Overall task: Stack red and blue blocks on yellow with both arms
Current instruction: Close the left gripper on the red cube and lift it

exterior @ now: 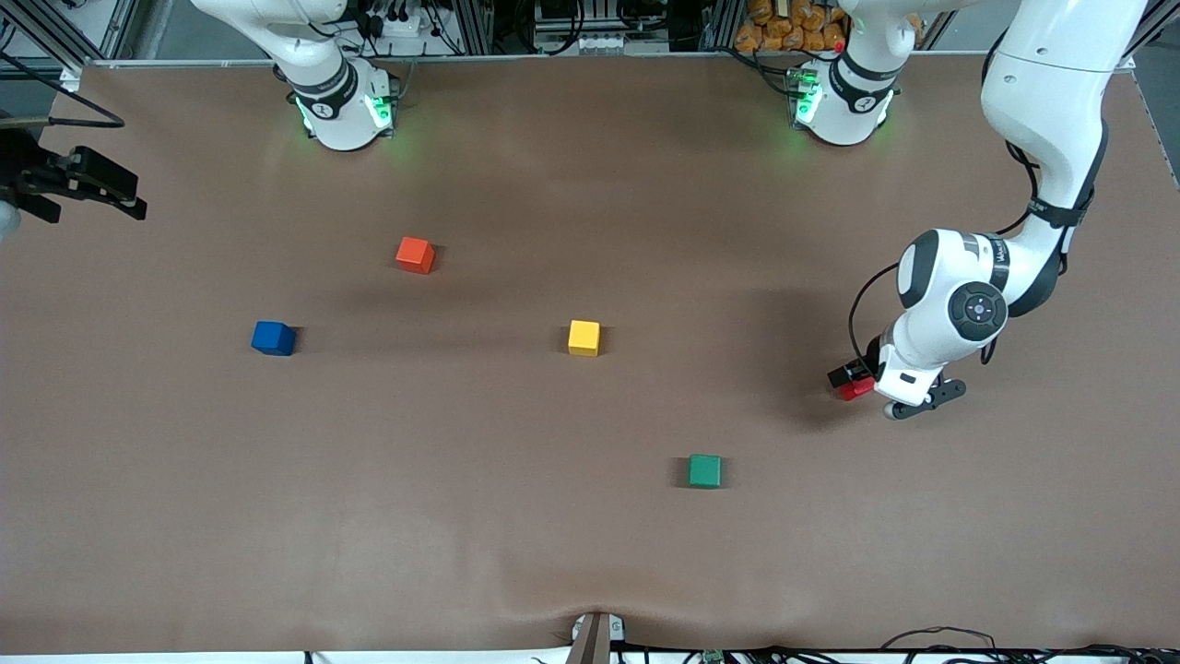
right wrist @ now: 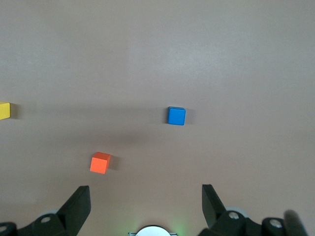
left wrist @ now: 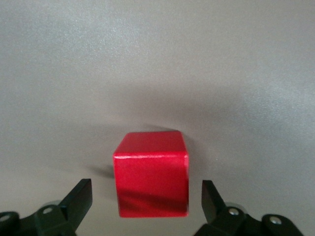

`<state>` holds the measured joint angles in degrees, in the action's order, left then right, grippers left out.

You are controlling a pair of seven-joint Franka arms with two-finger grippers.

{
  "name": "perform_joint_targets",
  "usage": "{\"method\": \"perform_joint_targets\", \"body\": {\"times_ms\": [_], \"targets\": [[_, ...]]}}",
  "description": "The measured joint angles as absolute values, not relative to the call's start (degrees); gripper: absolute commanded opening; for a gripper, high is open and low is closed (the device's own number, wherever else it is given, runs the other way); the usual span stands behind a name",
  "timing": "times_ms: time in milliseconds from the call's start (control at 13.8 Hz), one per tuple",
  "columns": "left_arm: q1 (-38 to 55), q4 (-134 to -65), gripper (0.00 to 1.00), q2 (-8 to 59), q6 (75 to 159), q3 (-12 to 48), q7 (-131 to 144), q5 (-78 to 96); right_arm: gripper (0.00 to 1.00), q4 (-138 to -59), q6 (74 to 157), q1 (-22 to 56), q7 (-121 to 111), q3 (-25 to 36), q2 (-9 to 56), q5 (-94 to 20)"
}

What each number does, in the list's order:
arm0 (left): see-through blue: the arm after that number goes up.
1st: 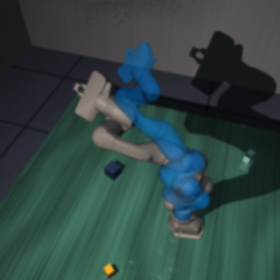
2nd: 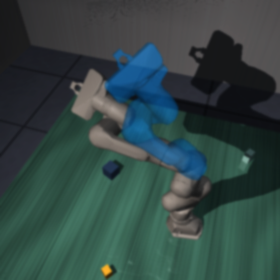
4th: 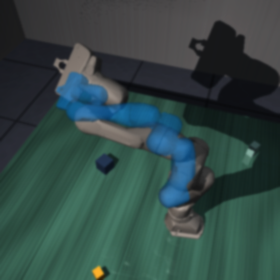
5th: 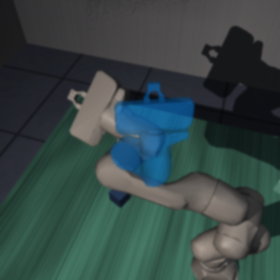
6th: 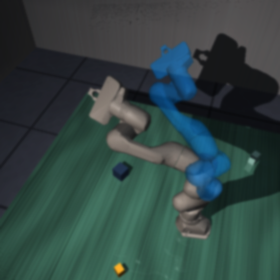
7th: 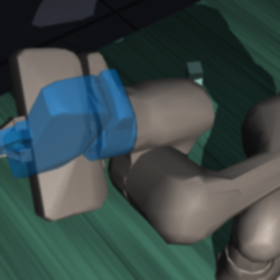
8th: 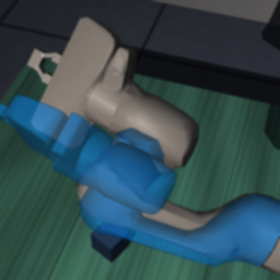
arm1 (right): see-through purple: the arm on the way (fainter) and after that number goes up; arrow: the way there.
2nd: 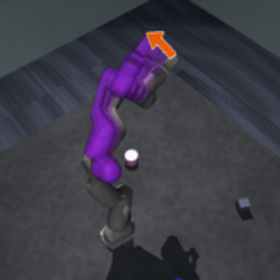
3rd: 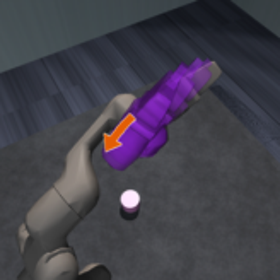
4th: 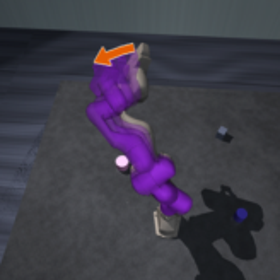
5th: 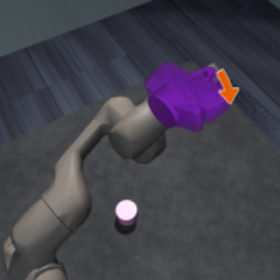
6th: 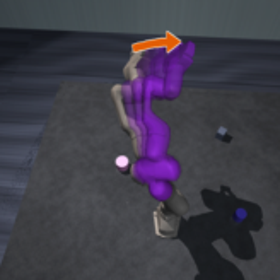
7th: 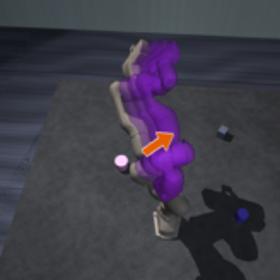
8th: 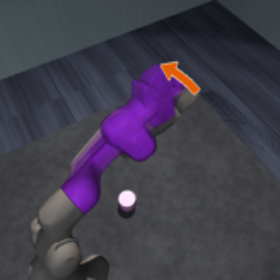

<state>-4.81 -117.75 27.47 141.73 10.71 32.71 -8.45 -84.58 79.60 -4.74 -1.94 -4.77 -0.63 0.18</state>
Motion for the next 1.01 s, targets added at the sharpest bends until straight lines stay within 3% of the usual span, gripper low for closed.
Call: {"method": "perform_joint_targets", "body": {"times_ms": [362,507,1014], "targets": [[-4.78,-117.71,0.17,27.62,141.74,10.72,32.69,-8.60,1.00,-84.58,79.60,-4.74,-1.94,-4.78,-0.63,0.18],[-4.77,-117.59,0.00,27.69,141.74,10.72,32.69,-8.61,1.00,-84.58,79.60,-4.74,-1.94,-4.78,-0.63,0.18],[-4.77,-116.66,0.00,27.74,141.73,10.72,32.69,-8.62,1.00,-84.58,79.60,-4.74,-1.94,-4.79,-0.63,0.02]]}}
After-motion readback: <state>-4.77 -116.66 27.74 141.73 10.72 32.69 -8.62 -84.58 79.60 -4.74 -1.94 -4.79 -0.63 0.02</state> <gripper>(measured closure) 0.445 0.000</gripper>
